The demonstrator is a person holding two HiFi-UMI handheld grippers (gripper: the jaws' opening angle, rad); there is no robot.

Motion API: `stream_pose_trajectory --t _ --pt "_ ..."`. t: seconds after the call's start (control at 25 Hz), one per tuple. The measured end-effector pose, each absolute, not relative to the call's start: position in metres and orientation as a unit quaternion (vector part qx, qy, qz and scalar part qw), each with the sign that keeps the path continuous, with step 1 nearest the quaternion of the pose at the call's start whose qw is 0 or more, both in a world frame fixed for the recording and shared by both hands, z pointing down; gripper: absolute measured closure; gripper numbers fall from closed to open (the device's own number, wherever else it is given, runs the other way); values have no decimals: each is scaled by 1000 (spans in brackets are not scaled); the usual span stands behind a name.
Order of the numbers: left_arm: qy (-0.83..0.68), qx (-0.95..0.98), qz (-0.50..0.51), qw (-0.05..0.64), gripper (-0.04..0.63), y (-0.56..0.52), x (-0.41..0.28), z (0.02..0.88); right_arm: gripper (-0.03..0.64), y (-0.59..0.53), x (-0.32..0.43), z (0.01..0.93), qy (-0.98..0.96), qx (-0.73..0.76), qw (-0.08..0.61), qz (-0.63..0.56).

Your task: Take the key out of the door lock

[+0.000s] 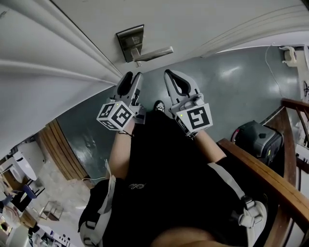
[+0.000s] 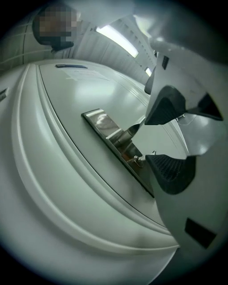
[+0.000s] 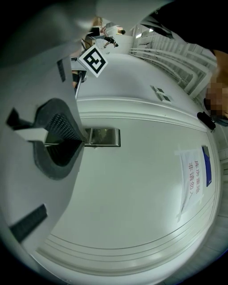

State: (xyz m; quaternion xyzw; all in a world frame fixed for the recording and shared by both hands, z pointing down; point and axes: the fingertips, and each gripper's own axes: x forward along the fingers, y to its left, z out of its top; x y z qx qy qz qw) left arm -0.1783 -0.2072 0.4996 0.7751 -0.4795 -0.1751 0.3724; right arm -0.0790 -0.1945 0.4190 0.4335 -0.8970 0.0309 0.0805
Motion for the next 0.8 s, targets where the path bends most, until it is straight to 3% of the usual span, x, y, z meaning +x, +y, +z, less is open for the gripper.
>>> stream_pose_trajectory --t 0.48,0.8 --pt "-469 720 -252 446 383 -239 -179 535 609 -198 -80 422 -901 423 87 39" --pt "-470 703 -284 452 439 -256 -178 540 609 -201 -76 427 -901 422 95 45"
